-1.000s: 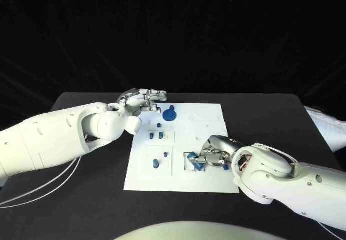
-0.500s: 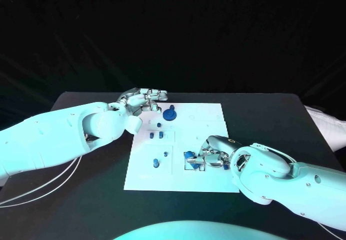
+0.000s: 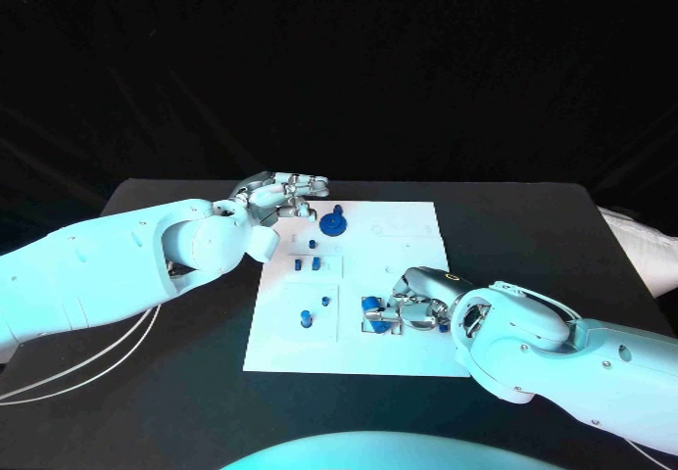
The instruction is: Assemble the parts on the task board
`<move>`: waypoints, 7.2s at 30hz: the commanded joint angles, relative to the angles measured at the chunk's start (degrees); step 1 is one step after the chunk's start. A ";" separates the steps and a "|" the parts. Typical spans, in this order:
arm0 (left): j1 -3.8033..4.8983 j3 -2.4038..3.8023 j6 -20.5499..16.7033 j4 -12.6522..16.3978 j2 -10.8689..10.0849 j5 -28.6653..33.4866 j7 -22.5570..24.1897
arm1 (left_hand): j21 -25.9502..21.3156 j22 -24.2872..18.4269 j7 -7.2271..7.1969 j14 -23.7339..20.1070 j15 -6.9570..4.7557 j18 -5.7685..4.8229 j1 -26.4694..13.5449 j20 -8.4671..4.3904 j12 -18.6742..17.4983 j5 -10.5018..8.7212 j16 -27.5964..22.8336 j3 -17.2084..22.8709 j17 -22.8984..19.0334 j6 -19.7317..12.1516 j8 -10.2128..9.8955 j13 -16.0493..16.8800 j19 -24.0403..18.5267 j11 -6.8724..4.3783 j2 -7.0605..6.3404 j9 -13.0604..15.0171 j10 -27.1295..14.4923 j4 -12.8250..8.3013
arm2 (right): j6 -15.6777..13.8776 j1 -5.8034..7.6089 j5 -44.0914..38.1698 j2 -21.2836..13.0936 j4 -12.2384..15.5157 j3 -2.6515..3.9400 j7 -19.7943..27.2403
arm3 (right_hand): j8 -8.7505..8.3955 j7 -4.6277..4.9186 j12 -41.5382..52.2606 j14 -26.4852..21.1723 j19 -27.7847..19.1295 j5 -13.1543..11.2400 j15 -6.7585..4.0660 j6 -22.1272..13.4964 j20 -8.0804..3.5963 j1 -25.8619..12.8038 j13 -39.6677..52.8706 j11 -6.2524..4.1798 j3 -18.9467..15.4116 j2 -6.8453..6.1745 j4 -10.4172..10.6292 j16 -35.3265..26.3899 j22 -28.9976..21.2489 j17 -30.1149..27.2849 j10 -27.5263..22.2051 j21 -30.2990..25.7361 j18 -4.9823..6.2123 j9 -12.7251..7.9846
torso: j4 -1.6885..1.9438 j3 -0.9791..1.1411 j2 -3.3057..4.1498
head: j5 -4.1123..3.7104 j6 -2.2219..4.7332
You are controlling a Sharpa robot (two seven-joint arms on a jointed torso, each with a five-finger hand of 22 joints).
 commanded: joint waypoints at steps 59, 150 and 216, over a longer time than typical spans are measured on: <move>0.03 0.03 0.89 -0.02 -0.28 -0.15 -0.15 | -0.38 -0.13 -0.06 -0.37 0.03 0.64 0.21 0.22 0.32 0.34 -0.25 -0.17 -0.16 -0.26 0.27 -0.04 0.02 0.00 -0.01 0.05 -0.32 -0.37 | -1.74 -0.07 0.29 -5.93 2.93 0.00 5.41 | -0.72 -0.01 -3.15 4.21 -0.06 -0.36 -0.07 -1.79 -0.24 9.83 0.61 0.30 1.86 -2.71 -6.52 -0.19 0.10 5.59 -0.22 0.13 -1.02 3.50 | -0.14 0.03 -0.04 | 0.27 -0.65; -0.39 0.03 1.20 0.22 -0.45 -0.27 0.18 | -0.58 -0.30 -0.29 -0.48 -0.05 0.65 -0.06 0.18 0.89 0.37 -0.13 -0.28 -0.44 -0.07 0.65 -0.06 0.02 -0.16 0.36 0.06 -0.35 -0.18 | -2.27 -0.98 0.57 -8.34 -0.01 -0.01 -1.35 | -8.11 0.24 -10.24 4.18 0.06 13.13 -0.09 -0.43 -0.05 15.01 -3.33 0.43 24.90 -5.85 -7.64 -1.08 0.38 5.20 -1.60 -0.21 -1.05 1.87 | 0.12 -0.07 0.01 | -1.52 -0.29; -0.39 0.04 1.62 0.34 -0.21 -0.27 -0.27 | -0.58 -0.30 -0.29 -0.48 -0.05 0.65 -0.06 0.18 0.89 0.37 -0.13 -0.28 -0.44 -0.07 0.65 -0.06 0.02 -0.16 0.36 0.06 -0.35 -0.18 | -3.60 -0.89 3.27 -1.74 -1.30 0.05 -1.80 | -6.49 -0.52 -6.30 4.49 0.63 8.16 -0.39 2.58 -0.51 0.65 0.55 -0.14 21.68 -9.84 -0.13 0.01 1.57 6.86 1.15 0.36 -1.22 4.34 | -0.04 0.01 0.02 | -1.16 -0.73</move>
